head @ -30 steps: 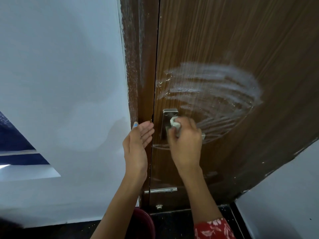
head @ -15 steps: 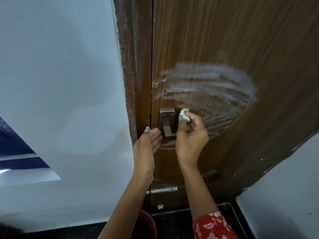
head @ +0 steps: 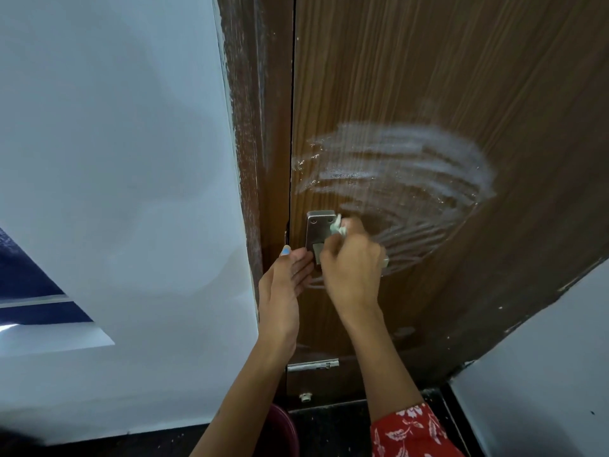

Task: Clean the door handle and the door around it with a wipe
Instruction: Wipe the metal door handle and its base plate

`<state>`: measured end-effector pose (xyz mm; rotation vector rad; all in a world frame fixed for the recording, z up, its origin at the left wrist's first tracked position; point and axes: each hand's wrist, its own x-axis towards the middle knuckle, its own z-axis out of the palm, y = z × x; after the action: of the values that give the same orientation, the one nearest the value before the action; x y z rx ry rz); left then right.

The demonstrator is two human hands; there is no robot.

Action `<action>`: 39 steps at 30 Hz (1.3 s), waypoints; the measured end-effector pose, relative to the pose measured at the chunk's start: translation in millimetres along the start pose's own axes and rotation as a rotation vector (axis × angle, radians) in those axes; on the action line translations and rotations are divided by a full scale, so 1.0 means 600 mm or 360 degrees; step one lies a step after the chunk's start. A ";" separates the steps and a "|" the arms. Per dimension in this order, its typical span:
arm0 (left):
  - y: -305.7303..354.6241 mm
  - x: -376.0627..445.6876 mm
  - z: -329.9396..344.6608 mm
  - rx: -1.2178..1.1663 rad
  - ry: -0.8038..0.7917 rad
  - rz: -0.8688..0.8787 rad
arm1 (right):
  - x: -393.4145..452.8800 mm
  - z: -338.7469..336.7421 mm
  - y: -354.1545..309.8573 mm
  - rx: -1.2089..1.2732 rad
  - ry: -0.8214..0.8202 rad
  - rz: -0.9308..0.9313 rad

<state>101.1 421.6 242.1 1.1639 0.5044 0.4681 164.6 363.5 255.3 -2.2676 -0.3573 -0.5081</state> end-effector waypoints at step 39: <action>-0.013 0.008 0.002 0.0033 0.0013 0.0023 | -0.068 0.022 0.109 0.0104 0.0651 -0.0268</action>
<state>106.0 420.9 234.2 1.1863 0.5095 0.4812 158.6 326.1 186.9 -2.0171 -0.3502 -1.0109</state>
